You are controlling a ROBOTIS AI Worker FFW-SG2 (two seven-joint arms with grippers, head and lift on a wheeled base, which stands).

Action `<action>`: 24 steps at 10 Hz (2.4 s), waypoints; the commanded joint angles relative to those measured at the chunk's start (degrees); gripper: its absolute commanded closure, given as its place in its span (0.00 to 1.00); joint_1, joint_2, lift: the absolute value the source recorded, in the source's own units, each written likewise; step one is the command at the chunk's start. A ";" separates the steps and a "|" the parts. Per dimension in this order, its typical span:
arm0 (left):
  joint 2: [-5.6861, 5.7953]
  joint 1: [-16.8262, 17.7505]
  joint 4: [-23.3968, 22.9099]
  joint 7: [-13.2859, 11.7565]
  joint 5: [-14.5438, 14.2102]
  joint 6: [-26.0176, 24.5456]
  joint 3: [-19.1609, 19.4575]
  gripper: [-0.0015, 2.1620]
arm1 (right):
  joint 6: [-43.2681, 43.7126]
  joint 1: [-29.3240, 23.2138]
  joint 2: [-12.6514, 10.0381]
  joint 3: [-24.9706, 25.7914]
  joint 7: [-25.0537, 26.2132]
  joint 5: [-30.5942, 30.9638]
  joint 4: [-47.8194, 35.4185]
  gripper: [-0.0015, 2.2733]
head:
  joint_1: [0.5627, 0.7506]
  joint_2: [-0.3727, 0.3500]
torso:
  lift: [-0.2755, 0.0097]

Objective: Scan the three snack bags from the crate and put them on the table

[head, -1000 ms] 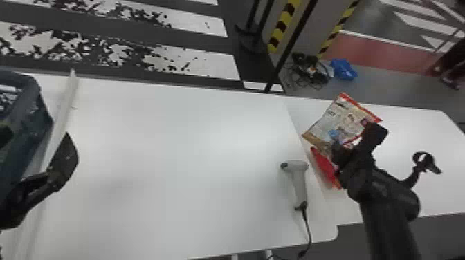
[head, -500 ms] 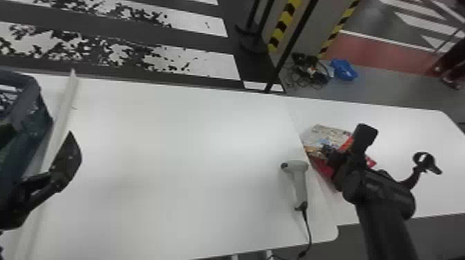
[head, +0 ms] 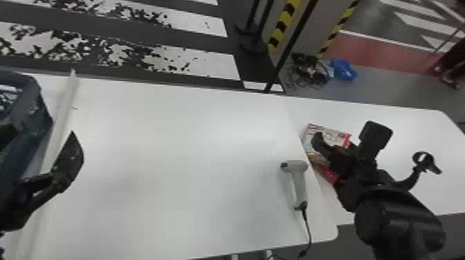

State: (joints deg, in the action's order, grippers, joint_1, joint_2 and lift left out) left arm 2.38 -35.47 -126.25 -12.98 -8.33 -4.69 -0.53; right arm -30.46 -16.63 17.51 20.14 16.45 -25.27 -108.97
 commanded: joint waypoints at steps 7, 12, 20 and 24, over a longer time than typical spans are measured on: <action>0.17 -4.08 -4.36 1.12 -0.55 -1.95 1.58 0.01 | 14.85 -15.27 -8.46 -27.08 -1.51 14.46 -21.63 0.04 | 0.70 0.35 | 0.64; 0.26 -8.47 -12.44 1.82 -2.57 -8.28 5.71 0.01 | 27.68 -16.76 -9.16 -34.11 -1.51 20.70 -17.68 0.04 | 0.70 0.58 | 0.64; 6.41 25.28 -4.44 0.42 -10.39 -57.67 23.29 0.08 | 28.56 -19.23 -6.62 -33.94 -1.51 25.00 -14.43 0.04 | 0.70 0.80 | 0.64; 13.45 31.96 6.72 -2.40 -8.90 -60.66 21.44 0.08 | 28.21 -18.08 -6.09 -34.55 -1.51 25.53 -12.93 0.04 | 0.70 0.86 | 0.64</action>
State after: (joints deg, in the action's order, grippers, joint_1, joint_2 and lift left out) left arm 14.91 -3.89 -120.59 -15.37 -17.76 -65.16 21.41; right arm -2.16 -34.97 11.41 -14.23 14.94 0.21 -122.05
